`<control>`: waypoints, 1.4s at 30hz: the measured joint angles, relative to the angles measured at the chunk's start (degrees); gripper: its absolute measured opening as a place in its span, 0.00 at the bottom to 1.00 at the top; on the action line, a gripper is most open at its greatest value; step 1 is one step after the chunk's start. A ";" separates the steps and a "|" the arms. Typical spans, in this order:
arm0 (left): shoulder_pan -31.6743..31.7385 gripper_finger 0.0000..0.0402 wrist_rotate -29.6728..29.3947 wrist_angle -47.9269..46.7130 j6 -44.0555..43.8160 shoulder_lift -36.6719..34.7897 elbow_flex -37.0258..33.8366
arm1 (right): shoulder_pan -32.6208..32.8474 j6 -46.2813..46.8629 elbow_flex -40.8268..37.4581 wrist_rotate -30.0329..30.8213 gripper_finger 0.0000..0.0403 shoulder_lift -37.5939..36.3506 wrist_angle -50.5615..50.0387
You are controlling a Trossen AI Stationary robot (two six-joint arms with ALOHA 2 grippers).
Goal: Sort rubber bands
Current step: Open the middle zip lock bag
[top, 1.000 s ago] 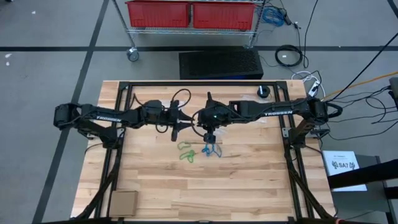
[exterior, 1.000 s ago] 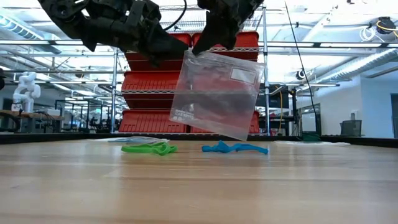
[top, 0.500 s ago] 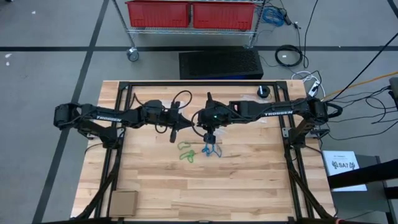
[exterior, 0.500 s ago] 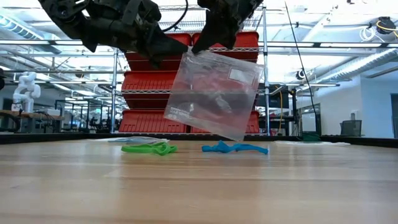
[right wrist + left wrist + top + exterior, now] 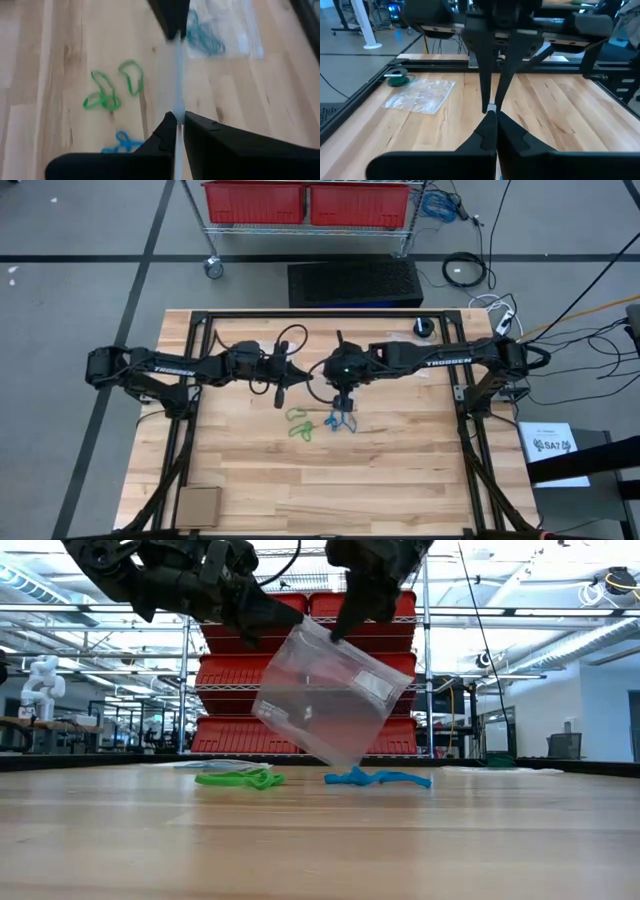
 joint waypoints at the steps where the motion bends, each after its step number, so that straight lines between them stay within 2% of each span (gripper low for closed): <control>1: 0.04 0.00 -0.09 0.23 0.01 -0.08 0.00 | 0.00 0.50 -0.15 -0.11 0.01 -0.16 -2.31; 7: 0.94 0.00 -0.49 -0.26 0.15 -1.66 0.08 | 0.63 3.66 -0.28 -0.02 0.01 -1.21 -11.04; 14: 0.60 0.02 0.67 -0.67 -0.20 -1.40 0.08 | 2.21 3.41 -0.22 -0.03 0.01 -2.00 -8.70; 18: -0.77 0.12 3.99 0.13 -0.29 1.53 0.08 | 2.85 2.67 -0.22 -0.18 0.01 -2.00 -6.97; 25: -2.47 0.33 4.48 5.29 -3.43 6.62 1.62 | 2.89 1.94 -0.22 -0.35 0.01 -2.00 -5.69; 30: -2.80 0.37 4.38 3.91 -3.36 9.83 4.87 | 2.89 1.43 -0.22 -0.35 0.01 -2.00 -5.65; 33: -2.76 0.36 3.37 1.93 -2.95 11.31 6.46 | 2.89 1.29 -0.20 -0.35 0.01 -2.00 -5.57; 36: -2.76 0.31 1.49 -1.53 -1.17 11.86 7.67 | 2.89 1.22 -0.20 -0.35 0.01 -2.00 -5.38; 38: -2.80 0.24 1.11 -2.93 -0.73 11.88 7.91 | 2.89 1.07 -0.20 -0.35 0.01 -2.01 -5.41; 42: -2.61 0.04 1.35 -2.04 0.10 11.38 8.08 | 2.89 1.07 -0.20 -0.31 0.01 -2.00 -5.38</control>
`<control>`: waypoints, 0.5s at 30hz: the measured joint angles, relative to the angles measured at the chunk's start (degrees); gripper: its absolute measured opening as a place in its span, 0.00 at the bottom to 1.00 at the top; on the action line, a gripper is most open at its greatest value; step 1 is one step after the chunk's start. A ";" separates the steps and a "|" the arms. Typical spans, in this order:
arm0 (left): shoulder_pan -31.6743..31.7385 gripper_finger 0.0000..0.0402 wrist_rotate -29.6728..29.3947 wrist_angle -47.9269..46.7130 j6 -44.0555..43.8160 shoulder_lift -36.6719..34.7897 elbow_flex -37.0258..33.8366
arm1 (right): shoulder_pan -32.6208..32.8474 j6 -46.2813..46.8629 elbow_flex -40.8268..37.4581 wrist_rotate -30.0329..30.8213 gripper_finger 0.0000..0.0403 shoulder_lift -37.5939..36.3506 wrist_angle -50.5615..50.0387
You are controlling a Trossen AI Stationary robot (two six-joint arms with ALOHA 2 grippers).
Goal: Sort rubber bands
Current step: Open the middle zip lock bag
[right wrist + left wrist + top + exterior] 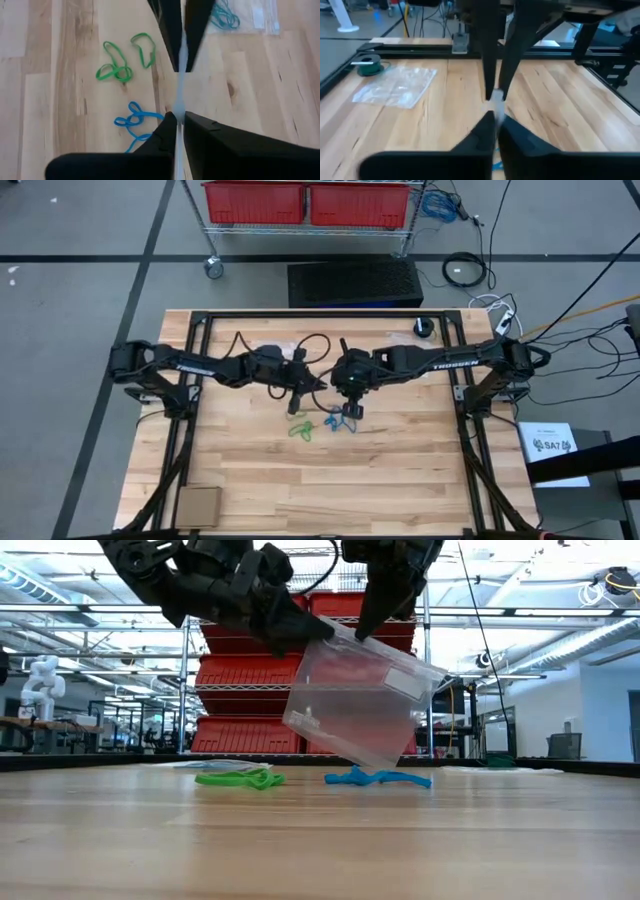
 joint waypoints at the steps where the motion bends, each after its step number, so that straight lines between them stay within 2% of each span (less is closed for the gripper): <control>1: 0.22 0.03 0.03 -0.01 0.01 -0.17 0.00 | 0.00 0.00 0.04 0.00 0.01 0.00 -0.02; 8: 0.59 0.01 -0.34 -0.80 1.32 -2.47 0.00 | 0.28 1.43 0.24 0.13 0.01 -0.02 -2.95; 15: 2.31 0.00 -1.14 -2.21 2.53 -5.69 0.00 | 1.85 4.29 0.15 0.17 0.01 -0.02 -9.98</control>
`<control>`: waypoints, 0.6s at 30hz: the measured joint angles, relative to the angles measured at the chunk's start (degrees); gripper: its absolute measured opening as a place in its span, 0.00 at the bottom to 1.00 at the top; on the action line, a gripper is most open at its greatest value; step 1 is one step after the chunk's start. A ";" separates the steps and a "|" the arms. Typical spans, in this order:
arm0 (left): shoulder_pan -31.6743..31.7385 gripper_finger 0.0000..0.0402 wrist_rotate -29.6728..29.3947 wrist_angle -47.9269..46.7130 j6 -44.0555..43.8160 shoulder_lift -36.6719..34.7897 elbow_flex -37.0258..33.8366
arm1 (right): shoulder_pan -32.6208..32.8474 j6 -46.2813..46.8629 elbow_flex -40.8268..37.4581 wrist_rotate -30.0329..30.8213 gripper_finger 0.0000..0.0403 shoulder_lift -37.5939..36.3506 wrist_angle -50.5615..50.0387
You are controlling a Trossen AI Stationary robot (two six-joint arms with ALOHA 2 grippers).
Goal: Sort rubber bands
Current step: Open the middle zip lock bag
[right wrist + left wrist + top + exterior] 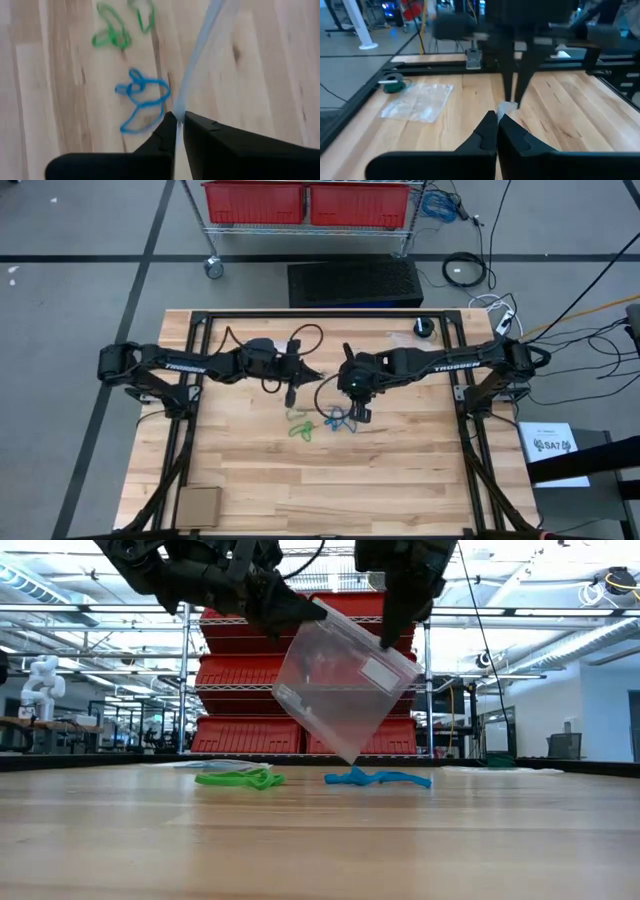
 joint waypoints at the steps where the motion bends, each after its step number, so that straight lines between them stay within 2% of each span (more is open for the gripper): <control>1: 0.18 0.00 -0.03 -0.36 0.02 -0.53 0.00 | 0.29 0.51 0.00 -0.01 0.01 0.00 -0.97; 10: 0.95 0.00 -0.01 -3.36 0.52 -2.94 -0.02 | 2.37 4.84 0.00 0.67 0.02 -0.05 -4.99; 14: 1.02 0.00 -0.63 -6.24 0.36 -2.70 -0.15 | 3.00 4.93 -0.22 0.16 0.12 -1.44 -5.22; 18: 0.56 0.00 -1.19 -6.56 -0.02 -2.70 -0.98 | 3.14 4.77 -0.26 4.40 0.24 -4.09 -1.41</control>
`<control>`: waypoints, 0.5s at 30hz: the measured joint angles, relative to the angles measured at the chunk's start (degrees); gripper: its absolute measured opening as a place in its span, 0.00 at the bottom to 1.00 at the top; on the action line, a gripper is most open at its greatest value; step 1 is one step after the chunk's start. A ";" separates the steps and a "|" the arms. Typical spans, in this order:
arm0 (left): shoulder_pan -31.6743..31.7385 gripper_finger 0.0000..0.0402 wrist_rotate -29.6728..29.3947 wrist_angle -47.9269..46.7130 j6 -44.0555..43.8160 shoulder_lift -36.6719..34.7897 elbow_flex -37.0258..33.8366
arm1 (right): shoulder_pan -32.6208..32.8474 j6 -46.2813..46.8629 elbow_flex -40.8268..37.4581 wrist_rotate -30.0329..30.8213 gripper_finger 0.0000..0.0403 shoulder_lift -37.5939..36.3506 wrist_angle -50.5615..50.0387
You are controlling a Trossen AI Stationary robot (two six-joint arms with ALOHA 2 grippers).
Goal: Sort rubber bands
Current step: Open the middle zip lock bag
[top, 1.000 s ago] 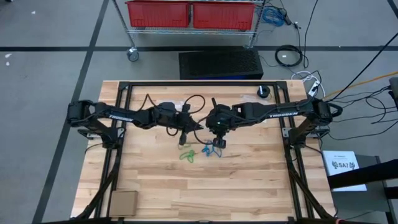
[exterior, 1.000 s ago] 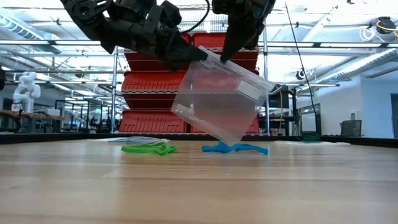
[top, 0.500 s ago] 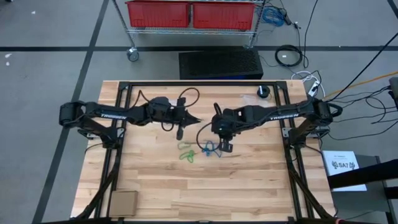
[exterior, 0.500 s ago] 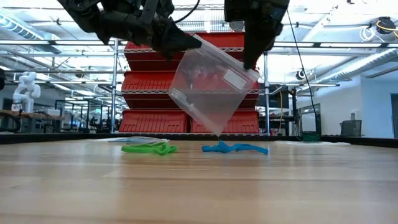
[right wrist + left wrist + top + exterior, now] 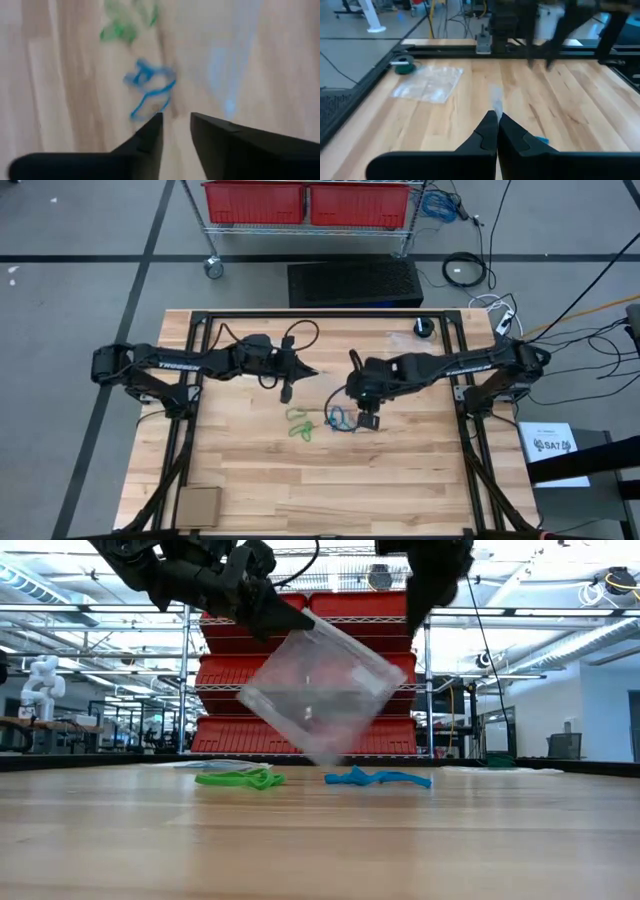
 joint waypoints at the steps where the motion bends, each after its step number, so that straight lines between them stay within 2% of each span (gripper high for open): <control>1: -0.27 0.00 0.02 -0.16 -0.04 0.00 -0.05 | -0.20 -0.20 0.00 1.59 0.27 -0.63 1.49; 3: -0.73 0.00 0.00 0.06 -0.01 0.02 -0.05 | -0.58 -2.20 0.02 3.04 0.29 -1.17 6.19; 5: -1.14 0.00 -0.06 0.58 -0.01 0.02 -0.05 | -0.81 -4.93 0.04 3.24 0.27 -1.17 10.64; 10: -2.07 0.00 -0.24 0.96 -0.01 0.04 -0.05 | -1.45 -10.75 0.07 5.36 0.05 0.24 14.60; 15: -2.15 0.00 -0.50 1.09 0.01 0.04 -0.07 | -2.26 -11.15 -0.14 7.17 0.01 1.36 15.33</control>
